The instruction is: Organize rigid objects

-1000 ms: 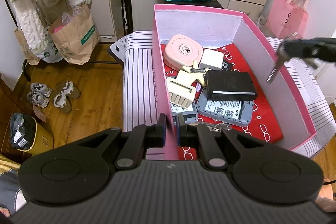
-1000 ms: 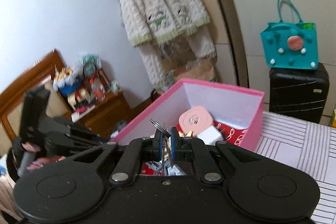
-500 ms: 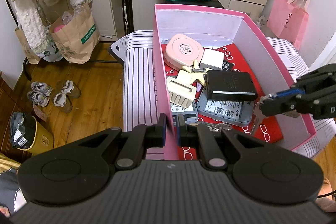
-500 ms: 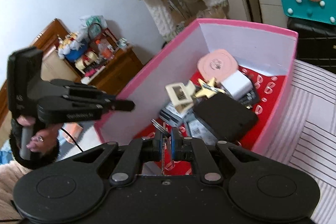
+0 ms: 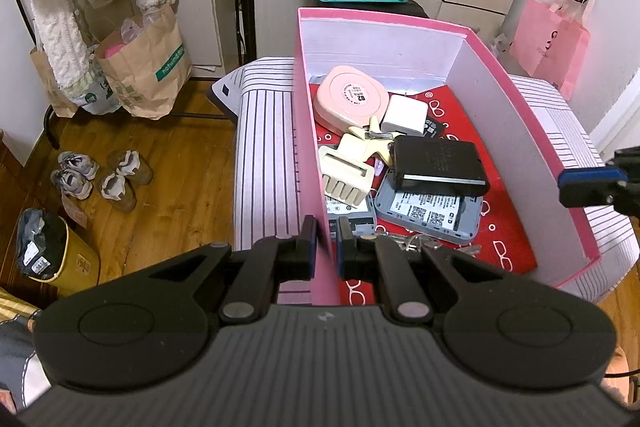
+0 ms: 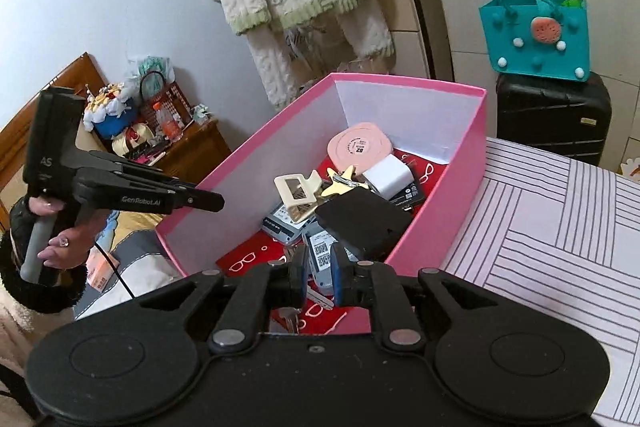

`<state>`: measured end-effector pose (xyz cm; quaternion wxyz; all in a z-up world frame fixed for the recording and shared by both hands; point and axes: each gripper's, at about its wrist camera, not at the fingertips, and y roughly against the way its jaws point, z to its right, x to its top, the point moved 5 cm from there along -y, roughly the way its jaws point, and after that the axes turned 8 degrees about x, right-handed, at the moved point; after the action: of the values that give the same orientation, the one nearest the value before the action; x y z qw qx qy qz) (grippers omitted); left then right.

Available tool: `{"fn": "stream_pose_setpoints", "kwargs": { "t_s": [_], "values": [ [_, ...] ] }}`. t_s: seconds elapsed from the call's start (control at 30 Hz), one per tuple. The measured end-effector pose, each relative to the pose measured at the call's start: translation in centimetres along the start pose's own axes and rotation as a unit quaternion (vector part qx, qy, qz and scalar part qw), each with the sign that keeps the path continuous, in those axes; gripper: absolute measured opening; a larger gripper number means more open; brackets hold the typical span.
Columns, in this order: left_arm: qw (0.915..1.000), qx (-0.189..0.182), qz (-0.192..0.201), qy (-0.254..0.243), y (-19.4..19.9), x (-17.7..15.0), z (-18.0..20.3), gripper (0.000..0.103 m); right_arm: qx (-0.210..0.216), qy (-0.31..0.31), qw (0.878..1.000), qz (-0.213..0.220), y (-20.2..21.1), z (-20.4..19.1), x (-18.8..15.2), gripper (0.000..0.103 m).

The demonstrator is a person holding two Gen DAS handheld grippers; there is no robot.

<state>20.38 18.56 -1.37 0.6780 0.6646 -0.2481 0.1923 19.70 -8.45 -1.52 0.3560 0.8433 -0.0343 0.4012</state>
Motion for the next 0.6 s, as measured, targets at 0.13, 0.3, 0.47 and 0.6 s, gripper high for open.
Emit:
{"fn": "stream_pose_setpoints", "kwargs": {
  "t_s": [0.13, 0.3, 0.47, 0.6],
  "values": [
    [1.0000, 0.003, -0.003, 0.005, 0.1, -0.1, 0.0, 0.008, -0.002, 0.014, 1.000, 0.007, 0.1, -0.3, -0.1, 0.019],
    [0.9998, 0.008, -0.008, 0.015, 0.5, -0.2, -0.1, 0.008, -0.011, 0.019, 1.000, 0.010, -0.2, -0.1, -0.2, 0.021],
    [0.9996, 0.023, 0.001, 0.017, 2.3, -0.3, 0.0, 0.008, -0.011, 0.024, 0.999, 0.019, 0.4, -0.4, -0.3, 0.021],
    [0.9992, 0.032, 0.002, 0.025, 4.6, -0.9, -0.3, 0.010, -0.012, 0.052, 0.998, 0.023, 1.5, -1.5, -0.3, 0.021]
  ]
}}
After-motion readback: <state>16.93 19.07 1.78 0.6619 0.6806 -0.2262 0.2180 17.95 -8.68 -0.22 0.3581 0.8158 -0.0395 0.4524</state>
